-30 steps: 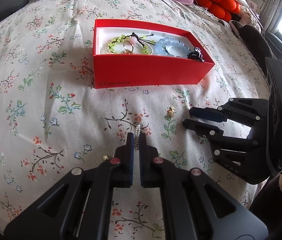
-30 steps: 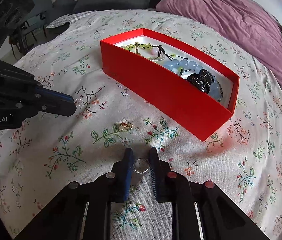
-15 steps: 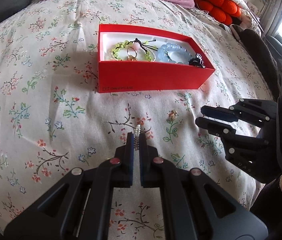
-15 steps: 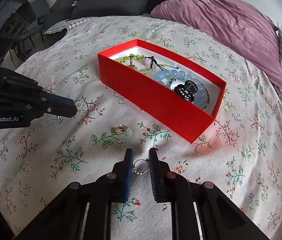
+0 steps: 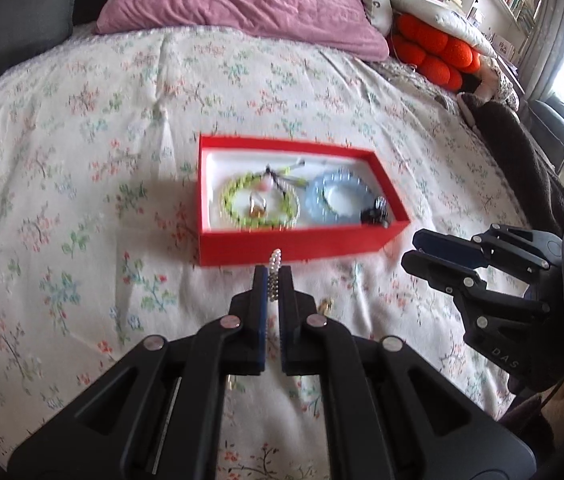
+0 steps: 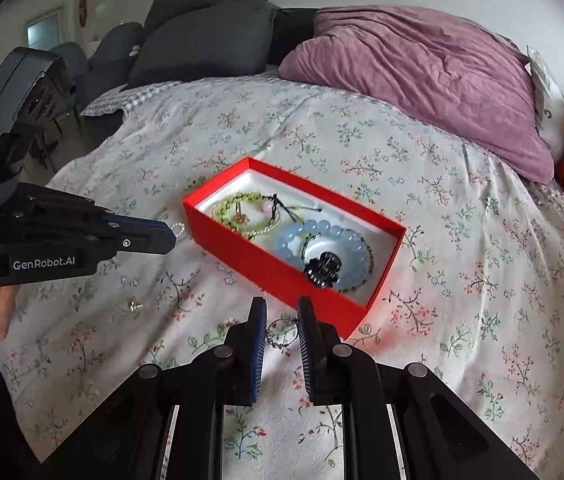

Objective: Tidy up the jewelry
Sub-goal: 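Carry the pearl ring and silver ring with both tools over the red box, then open both tools to drop the rings into the box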

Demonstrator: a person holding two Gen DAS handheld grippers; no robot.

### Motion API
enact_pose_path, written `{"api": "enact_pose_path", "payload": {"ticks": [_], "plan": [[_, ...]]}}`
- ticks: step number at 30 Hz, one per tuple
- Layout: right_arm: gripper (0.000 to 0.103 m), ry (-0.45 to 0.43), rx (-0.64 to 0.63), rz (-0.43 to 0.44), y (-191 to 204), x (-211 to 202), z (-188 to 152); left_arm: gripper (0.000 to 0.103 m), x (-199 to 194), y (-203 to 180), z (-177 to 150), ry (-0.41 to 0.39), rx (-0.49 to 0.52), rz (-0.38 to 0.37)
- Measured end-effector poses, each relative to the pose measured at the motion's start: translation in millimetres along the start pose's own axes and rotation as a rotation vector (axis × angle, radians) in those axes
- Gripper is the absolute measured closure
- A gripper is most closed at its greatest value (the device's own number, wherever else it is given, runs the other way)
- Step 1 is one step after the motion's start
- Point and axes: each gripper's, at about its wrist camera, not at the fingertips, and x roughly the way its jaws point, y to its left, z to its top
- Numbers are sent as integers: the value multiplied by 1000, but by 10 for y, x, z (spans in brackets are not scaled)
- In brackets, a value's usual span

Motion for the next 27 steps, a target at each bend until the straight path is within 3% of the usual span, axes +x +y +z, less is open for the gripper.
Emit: {"api": "enact_pose_path", "payload": {"ticks": [9,22,24,27], "plan": [[87,-41,95,-40,-246,93,302,97,180,-130,328,-77,11,47],[85,-9,225,-42,-540,479,361,97,530,-46,505,-71,-23,96],[85,-4,233,-39,-561,492,360,95,541,-31,513,-65,-28,93],[82,2,240,-27,-580,492,369,79,528,-50,516,-69,-14,106]]}}
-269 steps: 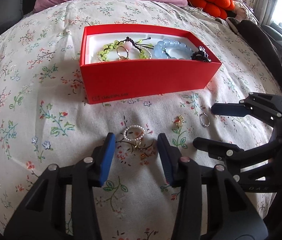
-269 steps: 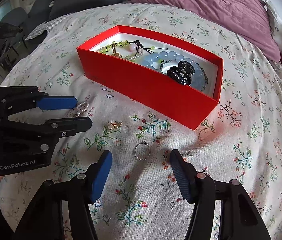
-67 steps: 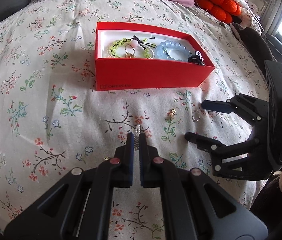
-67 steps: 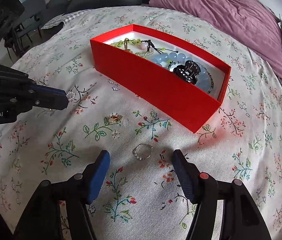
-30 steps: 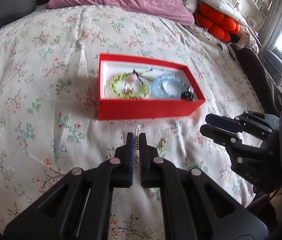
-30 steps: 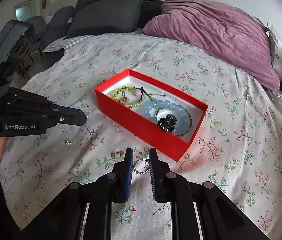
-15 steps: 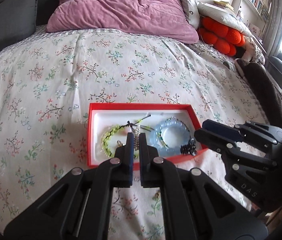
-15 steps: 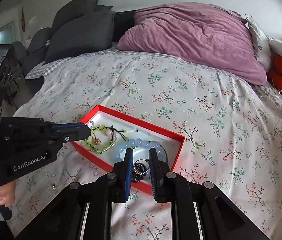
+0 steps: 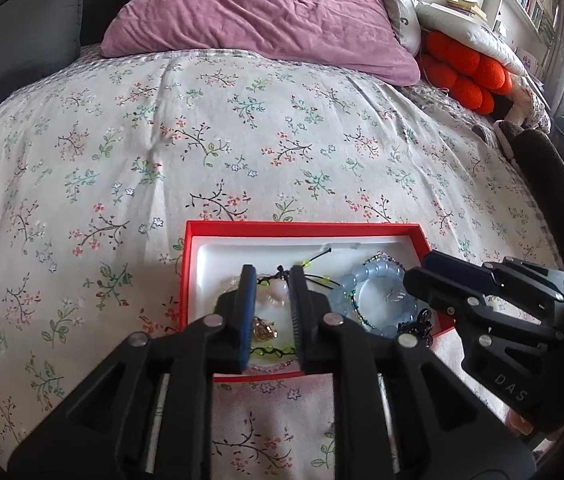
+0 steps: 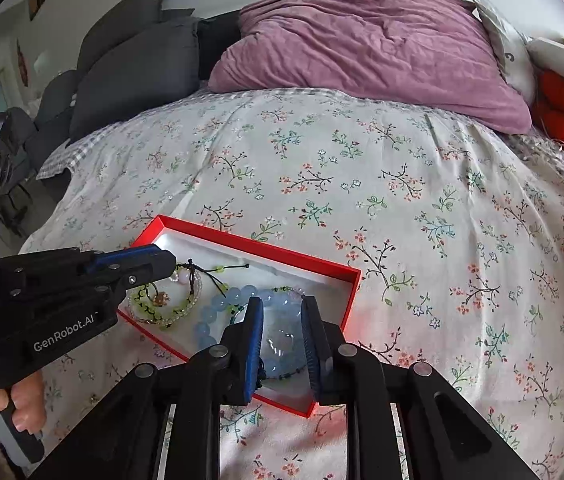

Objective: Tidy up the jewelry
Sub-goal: 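Open both tools to drop the rings into the box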

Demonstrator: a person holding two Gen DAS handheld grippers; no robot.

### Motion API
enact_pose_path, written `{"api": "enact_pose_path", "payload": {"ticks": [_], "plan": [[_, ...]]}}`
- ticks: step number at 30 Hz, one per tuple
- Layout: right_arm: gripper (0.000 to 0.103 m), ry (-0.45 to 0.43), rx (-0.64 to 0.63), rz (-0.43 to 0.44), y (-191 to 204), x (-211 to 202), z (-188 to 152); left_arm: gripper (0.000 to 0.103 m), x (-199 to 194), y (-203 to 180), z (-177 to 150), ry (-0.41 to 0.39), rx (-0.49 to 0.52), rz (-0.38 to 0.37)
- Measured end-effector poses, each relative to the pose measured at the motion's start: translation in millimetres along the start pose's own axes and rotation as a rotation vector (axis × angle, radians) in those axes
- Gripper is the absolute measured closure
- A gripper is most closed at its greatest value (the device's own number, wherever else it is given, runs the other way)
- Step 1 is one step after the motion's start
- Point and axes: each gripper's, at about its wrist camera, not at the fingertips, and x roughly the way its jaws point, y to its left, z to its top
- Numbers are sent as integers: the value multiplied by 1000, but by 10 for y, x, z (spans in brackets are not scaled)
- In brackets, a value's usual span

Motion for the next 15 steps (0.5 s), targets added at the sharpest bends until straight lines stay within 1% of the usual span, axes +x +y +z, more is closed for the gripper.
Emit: {"api": "enact_pose_path", "payload": {"ticks": [1,2,3,4,5,7,9,11,12,14,15], "plan": [[78,2,4,3,-3,-3,2,73,-12,-7,0,-3,4,4],[71,3,8,9,-6,-7,0,69,-24,-10,2,-4,6,7],[66,0,11,11,-7,-19,-2,68,-41,-7,6,-8,6,8],[51,-8,14,9,-5,-36,-4,66,-62,-4,6,-10,4,8],[48,-20,17,8,-6,-60,-7,65,-83,0,6,-11,1,7],[48,-27,19,13,5,-100,-1,62,-133,3,1,-15,3,11],[48,-34,14,14,28,-150,0,56,-181,9,-7,-17,9,26],[48,-34,2,10,53,-190,6,47,-245,29,-28,-19,10,36],[48,-32,-3,6,62,-208,7,46,-278,42,-42,-19,7,38],[48,-30,-10,0,73,-262,-6,37,-323,65,-63,-10,4,38],[47,-27,-9,-5,77,-290,-14,35,-356,77,-75,-9,2,41]]}}
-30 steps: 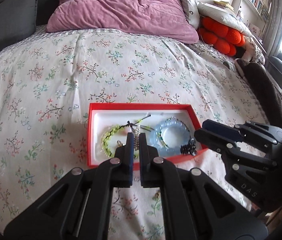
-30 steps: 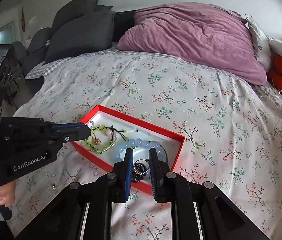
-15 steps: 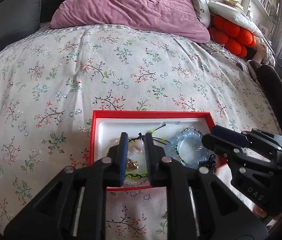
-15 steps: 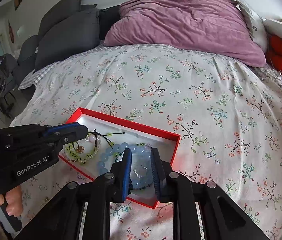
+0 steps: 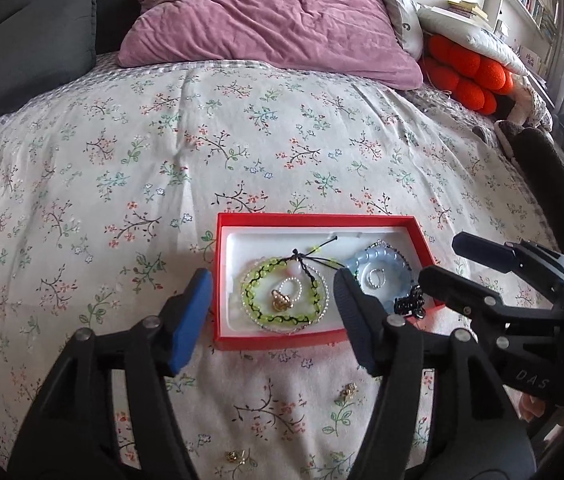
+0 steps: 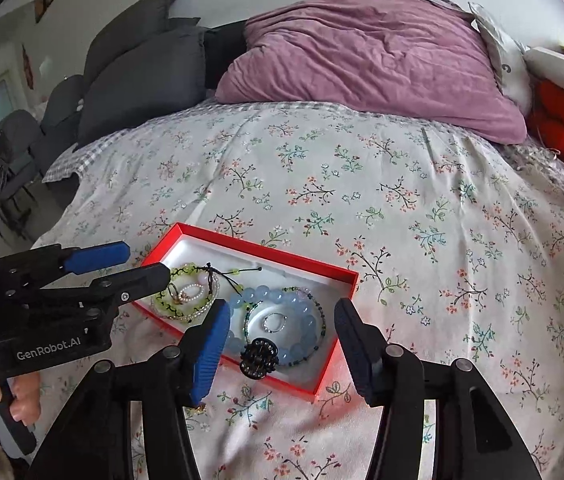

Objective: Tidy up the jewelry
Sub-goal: 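Open both tools to drop the rings into the box, then move both open tools back toward the two small gold charms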

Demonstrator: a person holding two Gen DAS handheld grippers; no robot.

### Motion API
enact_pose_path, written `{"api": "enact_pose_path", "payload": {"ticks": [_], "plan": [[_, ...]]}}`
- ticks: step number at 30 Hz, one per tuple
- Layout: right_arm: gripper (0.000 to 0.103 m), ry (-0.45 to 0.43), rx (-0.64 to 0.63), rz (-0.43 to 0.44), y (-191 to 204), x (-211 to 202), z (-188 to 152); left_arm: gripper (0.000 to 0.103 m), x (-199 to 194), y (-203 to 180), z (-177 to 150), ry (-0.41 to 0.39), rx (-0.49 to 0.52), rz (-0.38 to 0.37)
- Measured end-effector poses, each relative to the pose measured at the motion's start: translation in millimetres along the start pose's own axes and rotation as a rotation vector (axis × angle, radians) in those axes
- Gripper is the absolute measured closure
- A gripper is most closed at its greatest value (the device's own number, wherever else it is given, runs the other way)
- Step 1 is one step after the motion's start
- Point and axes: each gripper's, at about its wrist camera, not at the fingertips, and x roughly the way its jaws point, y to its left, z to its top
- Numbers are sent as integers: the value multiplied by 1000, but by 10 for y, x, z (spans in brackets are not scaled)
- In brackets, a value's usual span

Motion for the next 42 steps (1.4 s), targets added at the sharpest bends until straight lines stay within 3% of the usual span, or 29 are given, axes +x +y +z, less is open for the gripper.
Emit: {"api": "enact_pose_path", "payload": {"ticks": [2,9,16,29,38,42], "plan": [[40,5,5,-8,-5,-50,-15,22,-62,19,-28,1,-1,12],[30,19,-28,-43,49,-236,-122,13,-268,120,-198,40,-8,76],[25,46,-54,-41,121,-348,-308,13,-361,243,-482,103,19,98],[24,127,-211,-52,341,-312,-789,13,-304,306,-959,229,84,64],[24,180,-232,-46,361,-148,-957,13,-250,275,-1238,195,130,-5],[24,189,-220,-45,355,-61,-984,21,-153,227,-1332,191,165,-30]]}}
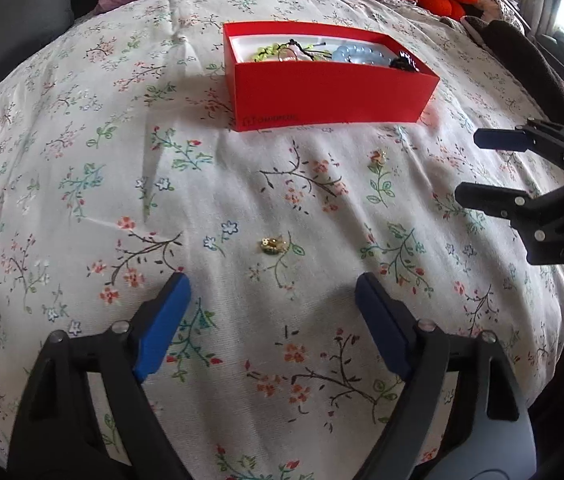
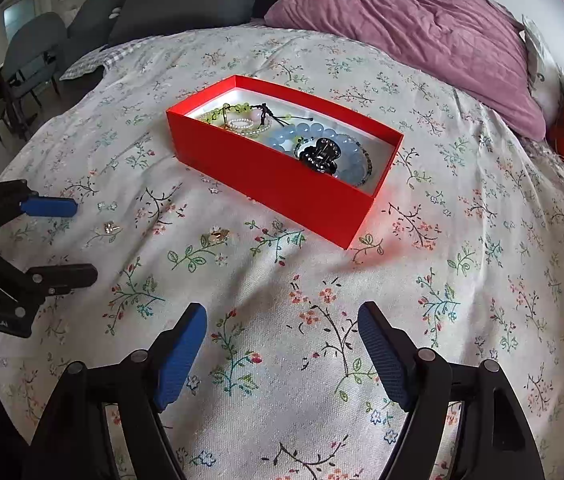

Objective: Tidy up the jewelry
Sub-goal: 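Move both open tools back toward the two small gold charms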

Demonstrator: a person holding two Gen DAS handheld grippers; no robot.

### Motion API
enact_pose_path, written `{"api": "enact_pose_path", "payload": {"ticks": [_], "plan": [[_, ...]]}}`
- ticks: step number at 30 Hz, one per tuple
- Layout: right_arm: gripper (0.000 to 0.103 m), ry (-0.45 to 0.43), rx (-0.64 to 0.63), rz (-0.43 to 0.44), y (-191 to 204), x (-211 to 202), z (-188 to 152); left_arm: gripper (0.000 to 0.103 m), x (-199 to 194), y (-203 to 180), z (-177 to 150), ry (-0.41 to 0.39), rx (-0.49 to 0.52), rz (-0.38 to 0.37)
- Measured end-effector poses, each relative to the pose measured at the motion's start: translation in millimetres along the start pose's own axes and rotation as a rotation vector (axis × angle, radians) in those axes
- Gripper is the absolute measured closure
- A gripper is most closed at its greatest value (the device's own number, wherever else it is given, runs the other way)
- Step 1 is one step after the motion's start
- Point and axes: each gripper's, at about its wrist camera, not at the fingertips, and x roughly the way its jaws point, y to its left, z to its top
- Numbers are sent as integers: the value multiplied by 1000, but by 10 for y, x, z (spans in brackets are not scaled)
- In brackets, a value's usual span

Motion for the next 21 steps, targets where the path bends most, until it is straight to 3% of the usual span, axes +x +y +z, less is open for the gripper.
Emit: {"api": "enact_pose_path", "payload": {"ticks": [3,5,11,15,21], "plan": [[24,1,-1,5,15,87,-3,29,6,-8,-5,-28,7,-14],[24,-6,-12,13,42,133,-1,42,8,11,12,-37,-5,-33],[24,-51,-55,47,166,208,19,62,39,49,32,-61,-23,-75],[26,-44,-77,97,265,293,58,63,52,42,13,-69,-14,-81],[39,-37,-89,123,371,399,149,65,65,40,26,-66,-18,-79]]}}
